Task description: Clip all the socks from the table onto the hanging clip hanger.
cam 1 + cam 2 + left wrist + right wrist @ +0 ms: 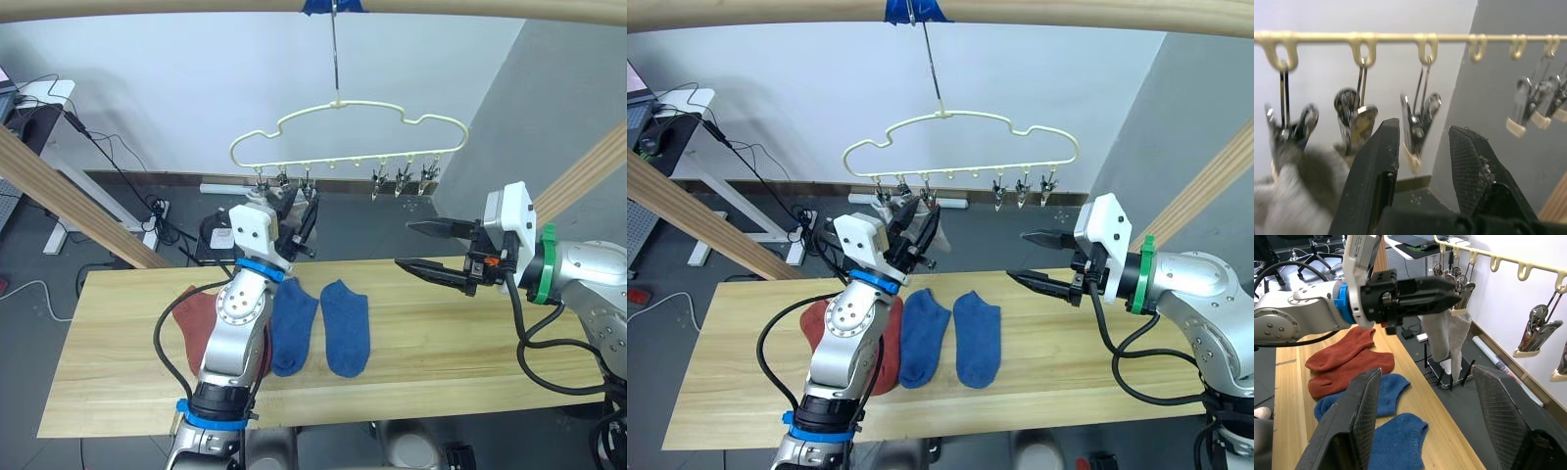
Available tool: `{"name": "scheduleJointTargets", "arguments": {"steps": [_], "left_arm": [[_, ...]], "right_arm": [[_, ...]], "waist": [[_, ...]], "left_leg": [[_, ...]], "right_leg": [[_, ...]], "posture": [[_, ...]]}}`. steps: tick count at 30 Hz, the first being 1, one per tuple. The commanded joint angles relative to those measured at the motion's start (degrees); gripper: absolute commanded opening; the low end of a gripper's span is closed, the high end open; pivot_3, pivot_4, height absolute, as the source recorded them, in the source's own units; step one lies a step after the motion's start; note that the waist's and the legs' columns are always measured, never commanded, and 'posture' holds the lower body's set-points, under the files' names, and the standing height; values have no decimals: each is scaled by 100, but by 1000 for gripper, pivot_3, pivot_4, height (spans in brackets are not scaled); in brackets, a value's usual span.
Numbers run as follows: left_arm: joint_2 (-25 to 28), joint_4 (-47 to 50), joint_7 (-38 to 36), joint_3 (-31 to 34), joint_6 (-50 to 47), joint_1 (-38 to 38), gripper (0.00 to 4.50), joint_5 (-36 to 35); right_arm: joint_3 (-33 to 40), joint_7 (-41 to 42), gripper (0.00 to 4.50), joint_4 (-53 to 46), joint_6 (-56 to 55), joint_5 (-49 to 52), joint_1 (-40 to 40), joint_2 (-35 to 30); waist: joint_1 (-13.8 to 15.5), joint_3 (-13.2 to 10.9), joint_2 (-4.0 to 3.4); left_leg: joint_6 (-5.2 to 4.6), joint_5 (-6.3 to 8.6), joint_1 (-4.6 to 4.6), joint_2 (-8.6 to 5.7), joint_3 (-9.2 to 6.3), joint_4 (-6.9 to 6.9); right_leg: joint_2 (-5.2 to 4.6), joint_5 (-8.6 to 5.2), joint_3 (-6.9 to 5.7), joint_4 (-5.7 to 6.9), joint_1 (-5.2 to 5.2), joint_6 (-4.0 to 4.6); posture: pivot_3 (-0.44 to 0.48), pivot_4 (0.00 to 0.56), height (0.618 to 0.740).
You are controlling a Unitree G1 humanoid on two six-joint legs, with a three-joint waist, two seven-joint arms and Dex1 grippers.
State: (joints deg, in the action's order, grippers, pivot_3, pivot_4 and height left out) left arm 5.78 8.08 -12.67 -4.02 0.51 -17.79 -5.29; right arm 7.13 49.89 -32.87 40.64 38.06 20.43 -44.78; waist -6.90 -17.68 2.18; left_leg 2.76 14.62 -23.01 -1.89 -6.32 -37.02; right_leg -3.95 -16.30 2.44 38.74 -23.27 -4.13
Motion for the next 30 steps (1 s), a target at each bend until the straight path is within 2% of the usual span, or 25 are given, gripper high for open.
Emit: {"name": "scheduleJointTargets", "arguments": {"steps": [1,11,27,30], "left_arm": [[-132,71,156,-18,157,-78,1759,103],[-422,-43,676,77,129,-249,1759,337],[-486,-44,675,80,-70,-383,1759,214],[-506,17,658,66,-126,-351,1169,182]], "right_arm": [[63,32,3078,-166,26,222,133,-82],[67,26,3078,-124,170,470,290,-114],[44,-21,3078,-101,234,504,385,-99],[37,-33,3078,-100,235,503,403,-88]], "waist": [[-18,0,0],[-110,0,1],[-113,0,1],[-114,0,1]], "left_leg": [[0,0,0,0,-1,0],[0,0,0,0,-1,-2],[0,0,0,0,0,-2],[0,0,0,0,0,-1]], "right_leg": [[0,0,0,0,0,0],[0,0,-1,4,0,0],[1,0,0,4,0,0],[1,0,0,4,0,0]], "posture": [[-309,303,740],[-312,305,740],[-313,304,740],[-313,304,740]]}}
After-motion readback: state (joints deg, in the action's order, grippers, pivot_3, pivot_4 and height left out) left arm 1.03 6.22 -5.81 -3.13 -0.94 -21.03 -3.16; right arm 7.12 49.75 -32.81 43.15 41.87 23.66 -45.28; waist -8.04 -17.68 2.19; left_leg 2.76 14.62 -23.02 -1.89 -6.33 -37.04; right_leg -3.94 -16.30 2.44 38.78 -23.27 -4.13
